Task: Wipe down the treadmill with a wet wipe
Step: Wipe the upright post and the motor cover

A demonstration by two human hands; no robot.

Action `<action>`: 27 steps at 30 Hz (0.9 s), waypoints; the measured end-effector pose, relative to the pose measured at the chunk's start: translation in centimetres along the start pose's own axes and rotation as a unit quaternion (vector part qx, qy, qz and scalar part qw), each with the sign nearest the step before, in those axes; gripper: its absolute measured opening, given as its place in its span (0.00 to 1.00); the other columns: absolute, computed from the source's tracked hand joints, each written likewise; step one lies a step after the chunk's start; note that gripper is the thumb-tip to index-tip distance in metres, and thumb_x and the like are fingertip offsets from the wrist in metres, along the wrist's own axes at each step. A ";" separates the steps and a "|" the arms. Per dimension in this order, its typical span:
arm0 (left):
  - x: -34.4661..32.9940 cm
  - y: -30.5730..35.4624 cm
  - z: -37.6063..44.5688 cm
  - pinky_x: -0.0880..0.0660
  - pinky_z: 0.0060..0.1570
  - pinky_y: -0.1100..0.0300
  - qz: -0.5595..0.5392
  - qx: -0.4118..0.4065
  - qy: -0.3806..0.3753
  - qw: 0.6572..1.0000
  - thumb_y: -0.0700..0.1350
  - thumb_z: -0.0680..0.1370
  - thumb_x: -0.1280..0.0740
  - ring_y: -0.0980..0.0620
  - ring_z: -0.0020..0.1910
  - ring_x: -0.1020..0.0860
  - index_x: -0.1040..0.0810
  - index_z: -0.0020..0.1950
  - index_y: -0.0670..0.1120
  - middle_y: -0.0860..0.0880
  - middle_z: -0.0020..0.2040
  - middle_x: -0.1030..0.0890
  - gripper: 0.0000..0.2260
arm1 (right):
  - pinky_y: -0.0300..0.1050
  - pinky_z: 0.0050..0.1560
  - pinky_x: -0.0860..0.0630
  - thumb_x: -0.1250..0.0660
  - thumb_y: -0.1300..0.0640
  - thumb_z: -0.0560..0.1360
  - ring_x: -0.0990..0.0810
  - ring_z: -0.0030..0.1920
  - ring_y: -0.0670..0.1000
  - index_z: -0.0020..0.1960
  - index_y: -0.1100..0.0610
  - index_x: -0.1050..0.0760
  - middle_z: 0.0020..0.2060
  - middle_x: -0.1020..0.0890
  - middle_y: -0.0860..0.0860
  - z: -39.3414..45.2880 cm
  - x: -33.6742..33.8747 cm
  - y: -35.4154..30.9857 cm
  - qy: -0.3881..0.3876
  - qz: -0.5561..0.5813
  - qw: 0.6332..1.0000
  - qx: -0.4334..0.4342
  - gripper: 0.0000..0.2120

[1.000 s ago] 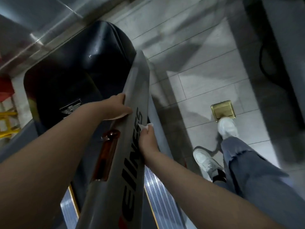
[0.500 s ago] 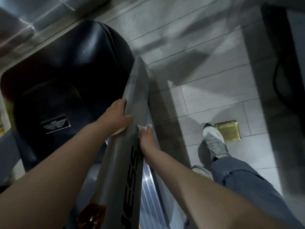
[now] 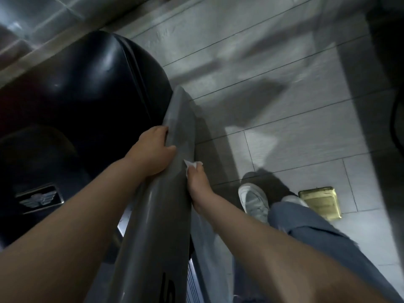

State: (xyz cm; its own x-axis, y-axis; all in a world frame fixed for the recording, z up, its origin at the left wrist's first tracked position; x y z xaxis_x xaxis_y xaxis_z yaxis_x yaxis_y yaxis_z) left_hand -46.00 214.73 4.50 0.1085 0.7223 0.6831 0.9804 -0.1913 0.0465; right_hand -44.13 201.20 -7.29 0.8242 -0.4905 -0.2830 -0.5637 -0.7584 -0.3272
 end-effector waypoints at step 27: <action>-1.7 1.1 6.6 0.62 0.73 0.65 0.013 -0.069 0.023 0.997 0.40 0.79 0.41 0.51 0.80 0.55 0.51 0.81 0.47 0.47 0.82 0.51 0.32 | 0.61 0.62 0.25 0.44 0.52 0.77 0.20 0.58 0.59 0.67 0.56 0.27 0.59 0.20 0.59 22.7 -1.1 -10.9 0.020 0.003 0.995 0.095 0.20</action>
State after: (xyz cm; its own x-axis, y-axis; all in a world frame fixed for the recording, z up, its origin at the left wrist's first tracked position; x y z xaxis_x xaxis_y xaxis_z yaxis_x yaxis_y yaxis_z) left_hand -44.00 217.66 -1.39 0.1224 0.6854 0.7178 0.9450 -0.3015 0.1268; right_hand -40.11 219.71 -23.94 0.8206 -0.5136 -0.2506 -0.5648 -0.6624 -0.4921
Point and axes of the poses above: each hand's wrist, its own z-axis towards the middle knuckle, its own x-axis out of the back of the hand, y = z × x, the point moved 7 cm from there along z, towards the middle knuckle
